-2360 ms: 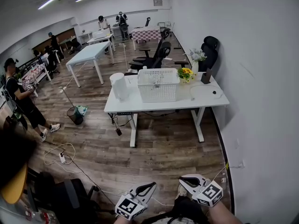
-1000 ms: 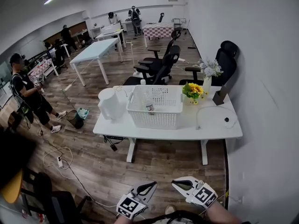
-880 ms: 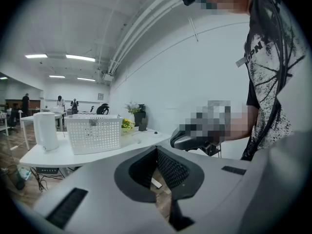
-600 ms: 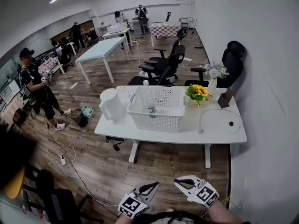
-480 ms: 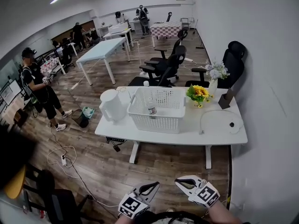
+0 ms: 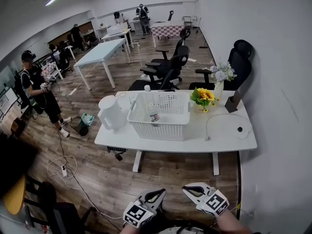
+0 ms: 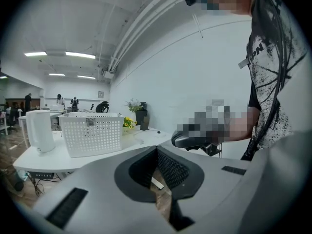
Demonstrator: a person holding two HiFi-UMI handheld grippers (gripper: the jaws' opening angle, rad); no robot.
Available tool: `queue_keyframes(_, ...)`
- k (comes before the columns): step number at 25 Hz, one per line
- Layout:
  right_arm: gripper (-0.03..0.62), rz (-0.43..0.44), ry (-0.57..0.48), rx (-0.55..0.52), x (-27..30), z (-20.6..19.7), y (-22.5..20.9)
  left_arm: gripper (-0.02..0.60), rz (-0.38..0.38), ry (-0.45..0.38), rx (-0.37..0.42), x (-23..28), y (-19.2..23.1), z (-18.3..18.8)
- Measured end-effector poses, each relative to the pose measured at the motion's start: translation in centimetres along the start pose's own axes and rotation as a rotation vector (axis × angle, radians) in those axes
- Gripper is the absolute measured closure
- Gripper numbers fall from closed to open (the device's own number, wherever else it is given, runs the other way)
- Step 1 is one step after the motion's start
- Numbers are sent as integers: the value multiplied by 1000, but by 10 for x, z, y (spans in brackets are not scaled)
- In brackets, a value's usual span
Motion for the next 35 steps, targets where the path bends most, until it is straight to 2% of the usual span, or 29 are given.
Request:
queue_keyframes(8, 571, -67, -10, 20, 25, 14, -30, 571, -56, -6, 35, 22, 47, 12)
queue_keyframes(23, 571, -239, -51, 110, 119, 67, -96, 571, -154, -36, 108, 34, 196, 49)
queue_keyframes(35, 571, -311, -30, 86, 184, 98, -125, 571, -195, -70, 121, 36, 282, 54)
Point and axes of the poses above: the fingertips, and each gripper's own axes: x forward along the fingers, y to its left, z out of its top, the point moved 7 cm from there along -x, backward along the fingers, and after that the axes turned 5 degrees about y, right-handed, at the moved point
